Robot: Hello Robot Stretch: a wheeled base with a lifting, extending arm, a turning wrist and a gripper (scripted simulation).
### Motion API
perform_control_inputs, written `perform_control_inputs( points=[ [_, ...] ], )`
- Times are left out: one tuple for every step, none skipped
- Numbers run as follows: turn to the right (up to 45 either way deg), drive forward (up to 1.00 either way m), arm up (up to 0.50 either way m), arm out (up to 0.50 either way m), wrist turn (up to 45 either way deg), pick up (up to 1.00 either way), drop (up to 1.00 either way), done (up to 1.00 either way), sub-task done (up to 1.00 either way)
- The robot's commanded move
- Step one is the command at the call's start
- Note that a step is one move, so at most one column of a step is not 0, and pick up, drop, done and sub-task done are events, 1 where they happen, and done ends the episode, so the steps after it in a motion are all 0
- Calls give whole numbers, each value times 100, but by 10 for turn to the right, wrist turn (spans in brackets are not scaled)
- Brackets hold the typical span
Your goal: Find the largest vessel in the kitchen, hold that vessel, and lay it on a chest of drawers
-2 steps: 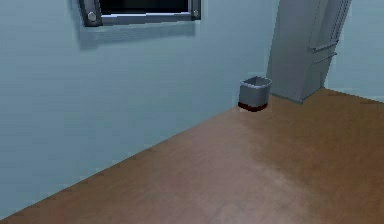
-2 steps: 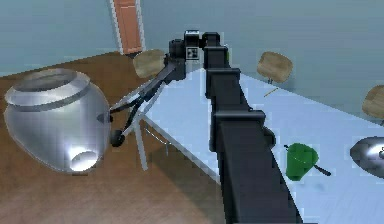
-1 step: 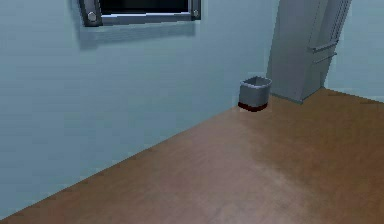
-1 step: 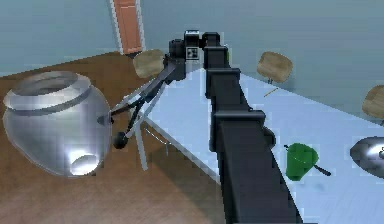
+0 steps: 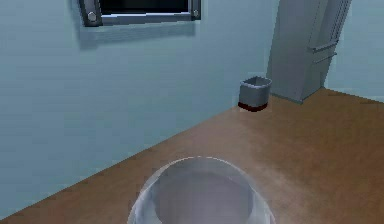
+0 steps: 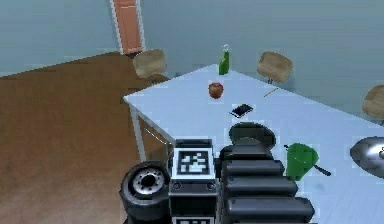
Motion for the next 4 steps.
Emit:
perform_control_inputs(
  points=[
    [450, 0, 0, 0, 0, 0, 0, 0, 0],
    [0, 100, 0, 0, 0, 0, 0, 0, 0],
    [60, 0, 0, 0, 0, 0, 0, 0, 0],
    [30, 0, 0, 0, 0, 0, 0, 0, 0]
  ],
)
